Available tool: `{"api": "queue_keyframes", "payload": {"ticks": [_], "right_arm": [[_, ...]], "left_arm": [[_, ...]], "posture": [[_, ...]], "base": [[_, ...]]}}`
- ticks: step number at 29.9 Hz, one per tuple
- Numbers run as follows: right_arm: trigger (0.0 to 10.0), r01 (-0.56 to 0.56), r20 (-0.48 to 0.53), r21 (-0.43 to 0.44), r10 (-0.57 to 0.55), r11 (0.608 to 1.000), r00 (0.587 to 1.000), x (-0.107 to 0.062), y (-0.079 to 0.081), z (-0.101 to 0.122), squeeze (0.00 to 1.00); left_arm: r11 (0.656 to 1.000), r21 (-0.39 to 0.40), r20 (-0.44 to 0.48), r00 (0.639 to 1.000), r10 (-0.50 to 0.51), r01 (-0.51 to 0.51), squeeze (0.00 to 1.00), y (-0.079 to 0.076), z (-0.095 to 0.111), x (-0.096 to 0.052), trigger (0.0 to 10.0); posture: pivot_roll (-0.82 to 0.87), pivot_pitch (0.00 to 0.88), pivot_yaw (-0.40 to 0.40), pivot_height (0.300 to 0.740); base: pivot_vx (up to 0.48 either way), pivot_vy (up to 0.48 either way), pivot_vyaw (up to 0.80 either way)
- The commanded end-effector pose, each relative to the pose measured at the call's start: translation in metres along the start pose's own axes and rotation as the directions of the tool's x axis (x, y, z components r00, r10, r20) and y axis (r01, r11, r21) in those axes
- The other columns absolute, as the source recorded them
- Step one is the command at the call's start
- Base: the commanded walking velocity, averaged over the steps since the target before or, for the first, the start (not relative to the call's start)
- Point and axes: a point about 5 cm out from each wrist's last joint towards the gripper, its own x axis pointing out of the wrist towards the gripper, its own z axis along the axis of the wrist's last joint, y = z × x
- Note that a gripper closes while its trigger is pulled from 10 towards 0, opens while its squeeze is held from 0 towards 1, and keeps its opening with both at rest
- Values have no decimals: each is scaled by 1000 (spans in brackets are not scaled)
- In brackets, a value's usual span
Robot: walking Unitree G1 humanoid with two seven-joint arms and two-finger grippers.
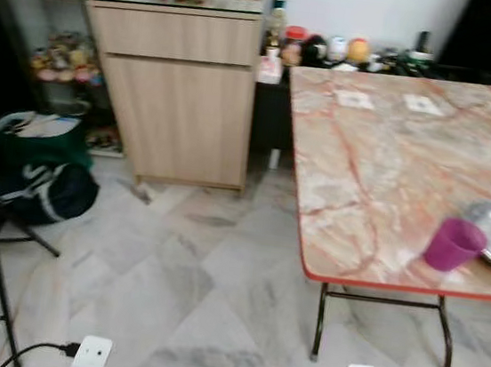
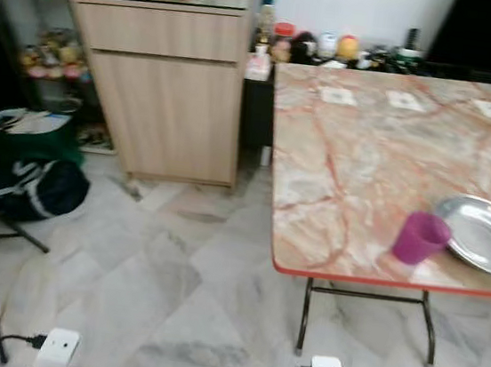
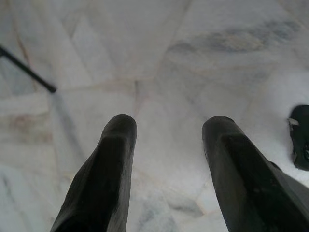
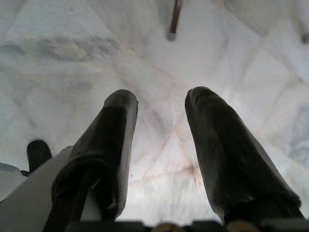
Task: Setting the table
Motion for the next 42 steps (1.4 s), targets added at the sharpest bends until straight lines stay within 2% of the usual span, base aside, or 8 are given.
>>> {"api": "queue_keyframes", "payload": {"ticks": [1,8,9,12,21,42], "right_arm": [[10000,-8,-10,254,11,967,1000,3,14,3,0],[10000,-8,-2,261,9,965,1000,3,14,4,0],[10000,-9,-14,231,13,973,1000,4,14,4,0],[10000,-11,-25,216,17,976,1000,4,14,3,0],[10000,-5,-11,257,8,966,1000,4,15,4,0],[10000,-7,-15,252,11,968,1000,4,16,2,0]], "left_arm": [[993,105,123,990,-74,62,0,-17,18,1,10000],[993,104,125,990,-71,58,0,-17,19,1,10000],[993,104,125,989,-75,62,0,-18,19,1,10000],[992,105,125,989,-77,64,0,-18,20,1,10000],[992,105,125,989,-75,62,0,-16,21,1,10000],[992,113,120,990,-75,61,0,-15,18,1,10000]], "posture": [[143,10,-103,740],[139,18,-103,740],[139,18,-103,740],[135,24,-100,740],[138,27,-94,740],[148,0,-94,740]], "base": [[0,-247,-538],[0,-252,0],[0,-292,0],[0,-296,0],[0,-300,0],[0,-302,0]]}}
